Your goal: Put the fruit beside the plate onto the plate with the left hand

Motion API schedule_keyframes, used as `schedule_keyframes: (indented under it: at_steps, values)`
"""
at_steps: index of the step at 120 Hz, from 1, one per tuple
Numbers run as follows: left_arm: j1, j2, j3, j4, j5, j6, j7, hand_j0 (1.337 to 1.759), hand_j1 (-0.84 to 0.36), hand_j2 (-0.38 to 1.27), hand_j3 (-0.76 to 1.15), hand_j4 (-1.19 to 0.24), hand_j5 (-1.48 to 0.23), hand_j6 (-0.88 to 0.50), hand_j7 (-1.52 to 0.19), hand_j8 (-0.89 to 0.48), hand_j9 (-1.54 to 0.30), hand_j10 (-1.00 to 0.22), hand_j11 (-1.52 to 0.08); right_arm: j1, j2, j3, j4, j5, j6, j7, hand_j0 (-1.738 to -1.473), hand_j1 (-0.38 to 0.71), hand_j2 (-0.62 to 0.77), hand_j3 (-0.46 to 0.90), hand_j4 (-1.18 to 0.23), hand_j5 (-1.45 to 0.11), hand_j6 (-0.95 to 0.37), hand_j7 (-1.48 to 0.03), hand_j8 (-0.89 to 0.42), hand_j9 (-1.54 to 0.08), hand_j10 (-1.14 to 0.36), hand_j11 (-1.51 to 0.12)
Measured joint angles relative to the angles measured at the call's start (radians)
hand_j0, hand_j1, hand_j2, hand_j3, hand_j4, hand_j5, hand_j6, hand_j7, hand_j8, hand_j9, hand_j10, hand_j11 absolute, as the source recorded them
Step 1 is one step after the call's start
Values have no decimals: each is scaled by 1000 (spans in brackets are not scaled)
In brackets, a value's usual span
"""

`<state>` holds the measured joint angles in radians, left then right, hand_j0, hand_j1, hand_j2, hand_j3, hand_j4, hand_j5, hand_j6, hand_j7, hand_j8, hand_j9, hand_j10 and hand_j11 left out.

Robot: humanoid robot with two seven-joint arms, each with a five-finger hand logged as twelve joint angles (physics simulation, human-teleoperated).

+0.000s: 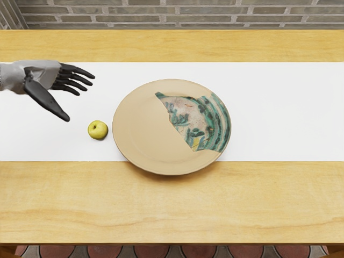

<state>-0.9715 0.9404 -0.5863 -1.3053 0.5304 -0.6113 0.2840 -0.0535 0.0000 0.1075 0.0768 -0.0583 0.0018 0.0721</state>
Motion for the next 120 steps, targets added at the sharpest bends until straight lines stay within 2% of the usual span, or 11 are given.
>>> schedule_keyframes:
  at_steps: [10,16,25,37,50,63,76,87,102,120]
  values:
    - [-29,2,9,-7,25,0,19,1658,56,52,0,-249,-320,-249,-320,-249,-320,-248,-320,0,0,0,0,0,0,0,-1658,-303,-7,0,-39,-50,-39,-50,-39,-50,-39,-50]
    - [-135,29,75,-11,31,0,27,1658,56,52,0,-249,-321,-250,-320,-250,-320,-249,-320,0,0,0,0,0,0,0,-1658,-303,-8,0,-39,-50,-39,-50,-39,-50,-39,-50]
    - [-364,40,285,-34,-1,14,29,1658,55,51,0,-249,-321,-249,-320,-249,-320,-248,-320,0,0,0,0,0,0,0,-1658,-303,-8,0,-39,-50,-39,-50,-39,-50,-39,-50]
    - [-584,29,585,-87,-75,118,29,1658,55,51,0,-249,-321,-249,-321,-249,-320,-248,-320,0,0,0,0,0,0,0,-1658,-303,-7,0,-39,-50,-39,-50,-39,-50,-39,-50]
    - [-728,-1,876,-137,-168,267,29,1658,55,51,0,-249,-321,-250,-321,-250,-321,-249,-320,0,0,0,0,0,0,0,-1658,-303,-7,0,-39,-50,-39,-50,-39,-50,-39,-50]
    - [-917,-126,1153,-198,-278,442,29,1658,55,51,0,-249,-321,-250,-321,-249,-321,-249,-321,0,0,0,0,0,0,0,-1658,-303,-7,0,-39,-50,-39,-50,-39,-50,-39,-50]
    - [-1017,-234,1375,-245,-391,595,30,1658,54,50,0,-249,-321,-249,-321,-249,-321,-248,-321,0,0,0,0,0,0,0,-1658,-303,-7,0,-39,-50,-39,-50,-39,-50,-39,-50]
    - [-1056,-280,1499,-261,-478,648,31,1658,54,50,0,-248,-320,-248,-320,-248,-320,-247,-320,0,0,0,0,0,0,0,-1658,-303,-7,0,-39,-50,-39,-50,-39,-50,-39,-50]
    - [-1096,-345,1598,-269,-526,674,30,1658,55,50,0,-246,-319,-247,-319,-247,-319,-246,-319,0,0,0,0,0,0,0,-1658,-303,-7,0,-39,-50,-39,-50,-39,-50,-39,-50]
    - [-1114,-386,1649,-289,-542,743,31,1658,55,49,0,-246,-319,-246,-319,-246,-319,-246,-319,0,0,0,0,0,0,0,-1658,-303,-7,0,-39,-50,-39,-50,-39,-50,-39,-50]
